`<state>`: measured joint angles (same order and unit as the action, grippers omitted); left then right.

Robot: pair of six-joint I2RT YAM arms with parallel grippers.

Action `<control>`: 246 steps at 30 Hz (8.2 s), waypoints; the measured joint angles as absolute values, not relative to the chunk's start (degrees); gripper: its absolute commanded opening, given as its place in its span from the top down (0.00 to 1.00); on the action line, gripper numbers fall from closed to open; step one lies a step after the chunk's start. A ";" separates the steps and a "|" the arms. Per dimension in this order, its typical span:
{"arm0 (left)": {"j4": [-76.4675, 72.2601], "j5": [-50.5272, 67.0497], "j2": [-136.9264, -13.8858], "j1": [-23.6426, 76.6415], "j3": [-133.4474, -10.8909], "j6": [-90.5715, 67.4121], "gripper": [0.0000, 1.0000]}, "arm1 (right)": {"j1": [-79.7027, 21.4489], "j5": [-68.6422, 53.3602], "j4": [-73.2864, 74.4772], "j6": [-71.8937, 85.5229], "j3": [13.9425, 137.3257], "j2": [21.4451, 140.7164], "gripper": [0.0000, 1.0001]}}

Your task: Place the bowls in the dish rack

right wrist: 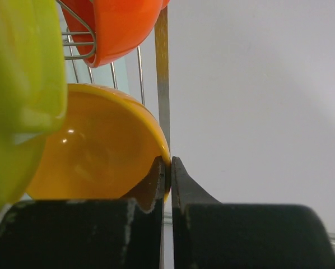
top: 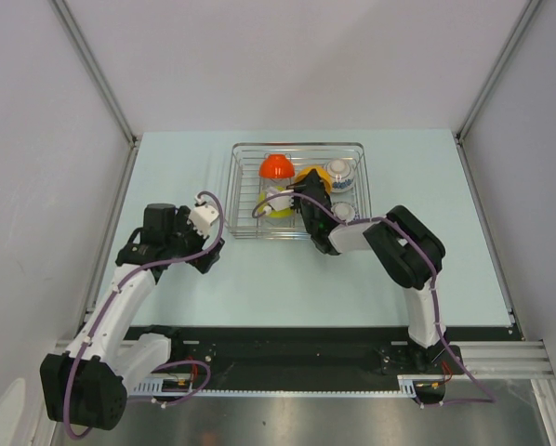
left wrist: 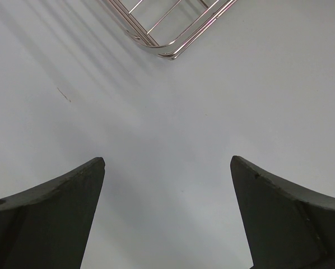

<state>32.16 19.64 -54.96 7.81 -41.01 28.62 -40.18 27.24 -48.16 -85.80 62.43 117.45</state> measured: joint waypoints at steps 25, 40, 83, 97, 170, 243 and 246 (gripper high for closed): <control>32.12 19.68 -54.57 7.64 -41.01 28.60 0.00 | -40.29 19.22 -19.79 -83.31 62.52 106.45 0.71; 32.23 19.70 -54.43 7.60 -41.04 28.60 0.00 | -41.15 15.03 11.68 -71.79 74.87 105.38 0.58; 32.53 19.77 -54.41 7.57 -41.80 28.56 0.00 | -38.35 5.67 39.27 -57.45 96.90 116.14 0.48; 32.62 19.90 -54.41 7.57 -41.80 28.56 0.00 | -38.13 3.84 48.23 -56.95 104.49 120.31 0.46; 33.67 20.18 -54.50 7.57 -42.89 28.97 0.00 | -22.44 -30.89 50.37 -26.55 125.89 134.08 0.47; 30.72 21.19 -58.30 7.55 -44.51 28.40 0.00 | -23.31 -21.28 43.70 -27.03 114.83 122.39 0.31; 28.42 20.58 -60.86 7.55 -46.70 27.40 0.00 | -24.86 -22.39 43.07 -25.47 115.68 121.03 0.31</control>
